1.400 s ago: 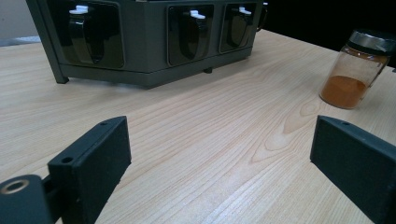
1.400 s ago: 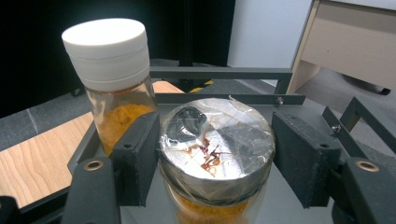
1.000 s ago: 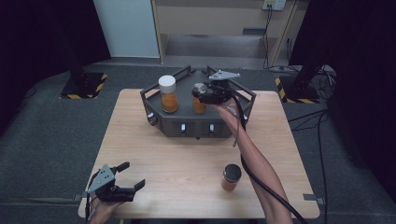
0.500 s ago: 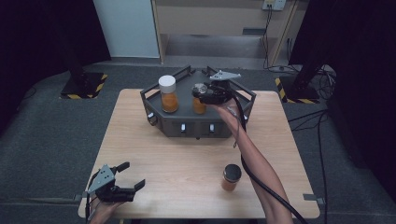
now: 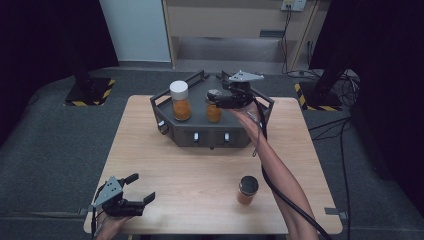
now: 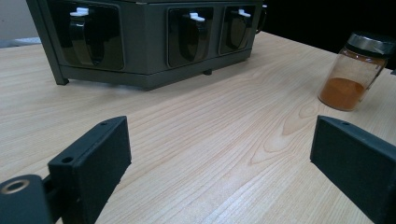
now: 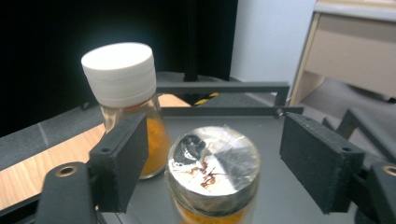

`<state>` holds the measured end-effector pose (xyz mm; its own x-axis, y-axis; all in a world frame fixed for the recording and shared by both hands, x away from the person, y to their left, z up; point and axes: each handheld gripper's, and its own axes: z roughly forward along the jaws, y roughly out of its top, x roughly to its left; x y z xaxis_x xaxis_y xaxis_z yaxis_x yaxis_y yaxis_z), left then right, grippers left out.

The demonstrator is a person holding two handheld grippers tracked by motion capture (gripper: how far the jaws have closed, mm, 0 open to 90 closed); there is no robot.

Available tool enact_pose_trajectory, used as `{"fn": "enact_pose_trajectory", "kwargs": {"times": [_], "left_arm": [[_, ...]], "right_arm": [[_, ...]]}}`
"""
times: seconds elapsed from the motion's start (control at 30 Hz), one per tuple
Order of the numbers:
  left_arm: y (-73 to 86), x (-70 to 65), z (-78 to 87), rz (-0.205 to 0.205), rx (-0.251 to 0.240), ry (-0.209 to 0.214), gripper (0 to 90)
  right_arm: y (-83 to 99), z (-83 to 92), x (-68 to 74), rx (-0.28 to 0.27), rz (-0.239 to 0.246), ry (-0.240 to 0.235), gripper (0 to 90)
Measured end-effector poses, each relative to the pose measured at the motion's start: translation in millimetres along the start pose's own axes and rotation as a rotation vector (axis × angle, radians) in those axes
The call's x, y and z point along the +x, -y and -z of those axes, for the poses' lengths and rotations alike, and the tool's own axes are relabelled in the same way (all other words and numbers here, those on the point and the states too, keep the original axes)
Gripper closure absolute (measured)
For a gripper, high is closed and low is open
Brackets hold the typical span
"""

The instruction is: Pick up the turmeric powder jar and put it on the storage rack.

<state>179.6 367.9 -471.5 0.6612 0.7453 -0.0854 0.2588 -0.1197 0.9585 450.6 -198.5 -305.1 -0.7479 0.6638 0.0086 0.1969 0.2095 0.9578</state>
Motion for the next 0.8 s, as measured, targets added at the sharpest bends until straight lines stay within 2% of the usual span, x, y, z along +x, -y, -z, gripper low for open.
{"fn": "enact_pose_trajectory", "kwargs": {"times": [0.27,0.5,0.8], "left_arm": [[0.0,-0.4,0.0,0.002,0.001,-0.002,4.1],[-0.1,-0.4,-0.1,0.002,0.001,-0.002,4.1],[-0.1,-0.2,-0.1,0.003,0.003,-0.002,4.1]], "right_arm": [[-6.4,18.9,0.1,-0.03,0.004,0.001,13.9],[-11.3,35.2,3.7,-0.049,0.031,0.005,13.7],[-12.9,44.1,2.7,-0.056,0.03,0.006,13.7]]}}
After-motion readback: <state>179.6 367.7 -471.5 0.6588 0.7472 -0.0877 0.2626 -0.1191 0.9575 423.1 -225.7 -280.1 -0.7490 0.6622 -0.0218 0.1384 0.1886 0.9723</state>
